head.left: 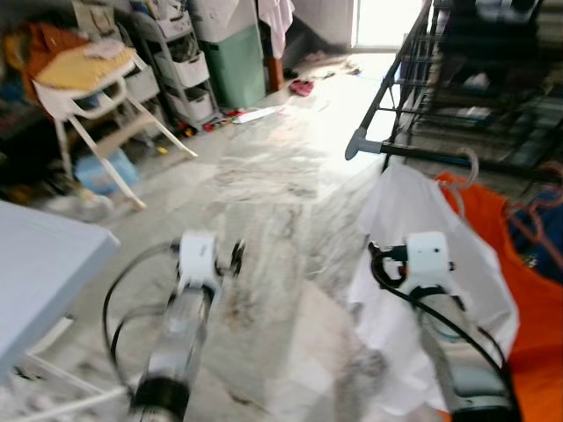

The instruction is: Hang hanger

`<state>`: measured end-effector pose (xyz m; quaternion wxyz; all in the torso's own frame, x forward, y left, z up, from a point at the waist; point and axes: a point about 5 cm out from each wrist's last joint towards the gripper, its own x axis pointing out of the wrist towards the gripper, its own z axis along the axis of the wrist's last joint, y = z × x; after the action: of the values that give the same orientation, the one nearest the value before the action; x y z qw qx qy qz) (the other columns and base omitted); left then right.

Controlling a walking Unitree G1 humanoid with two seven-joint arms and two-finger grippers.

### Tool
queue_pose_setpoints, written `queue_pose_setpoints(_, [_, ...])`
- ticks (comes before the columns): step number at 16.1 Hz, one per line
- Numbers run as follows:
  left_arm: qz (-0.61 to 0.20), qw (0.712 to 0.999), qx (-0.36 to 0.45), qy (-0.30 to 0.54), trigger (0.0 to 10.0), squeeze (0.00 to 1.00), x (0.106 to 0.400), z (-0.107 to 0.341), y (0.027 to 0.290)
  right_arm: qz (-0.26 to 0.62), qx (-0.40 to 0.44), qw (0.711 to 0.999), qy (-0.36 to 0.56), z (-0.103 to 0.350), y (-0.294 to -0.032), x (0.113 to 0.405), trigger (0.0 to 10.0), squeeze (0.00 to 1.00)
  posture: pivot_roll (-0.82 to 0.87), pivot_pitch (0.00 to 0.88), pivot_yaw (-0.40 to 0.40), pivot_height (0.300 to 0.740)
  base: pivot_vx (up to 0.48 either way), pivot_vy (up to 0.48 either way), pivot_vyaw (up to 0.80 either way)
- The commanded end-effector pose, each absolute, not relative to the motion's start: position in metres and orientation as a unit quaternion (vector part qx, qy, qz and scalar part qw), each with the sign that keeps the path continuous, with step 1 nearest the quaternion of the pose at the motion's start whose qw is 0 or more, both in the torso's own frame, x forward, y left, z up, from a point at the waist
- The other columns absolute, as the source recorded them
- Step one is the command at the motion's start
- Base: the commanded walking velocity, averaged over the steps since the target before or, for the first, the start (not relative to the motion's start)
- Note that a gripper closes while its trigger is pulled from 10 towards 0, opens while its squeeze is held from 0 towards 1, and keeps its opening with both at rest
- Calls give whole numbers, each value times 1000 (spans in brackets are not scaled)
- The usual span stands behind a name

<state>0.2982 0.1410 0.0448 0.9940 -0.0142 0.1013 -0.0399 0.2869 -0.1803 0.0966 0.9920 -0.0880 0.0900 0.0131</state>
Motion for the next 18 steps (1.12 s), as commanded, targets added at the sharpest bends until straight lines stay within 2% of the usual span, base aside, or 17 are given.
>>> queue_pose_setpoints(1, [-27,996,-22,84,10000,0,287,46,149,18,-108,990,85,100,-182,283,10000,0,-195,7,50,740,0,0,0])
queue_pose_setpoints(4, [-30,995,-28,96,10000,0,234,30,158,-21,-85,991,98,94,-210,260,10000,0,-173,11,40,740,0,0,0])
queue_pose_setpoints(6, [-41,996,-14,79,10000,0,220,31,167,-31,-56,992,108,88,-211,243,10000,0,-169,13,60,740,0,0,0])
queue_pose_setpoints(9, [-5,997,59,39,10000,0,220,43,179,-58,-44,991,110,80,-209,223,10000,0,-177,12,91,740,0,0,0])
queue_pose_setpoints(12, [-36,998,57,14,10000,0,234,51,168,-98,-32,990,93,78,-204,214,10000,0,-196,14,136,740,0,0,0])
queue_pose_setpoints(15, [-39,998,56,6,10000,0,240,53,166,-127,-27,988,88,80,-211,209,10000,0,-212,20,152,740,0,0,0])
queue_pose_setpoints(18, [-87,996,16,32,10000,0,231,46,165,-120,-37,988,93,80,-212,200,10000,0,-224,26,154,740,0,0,0])
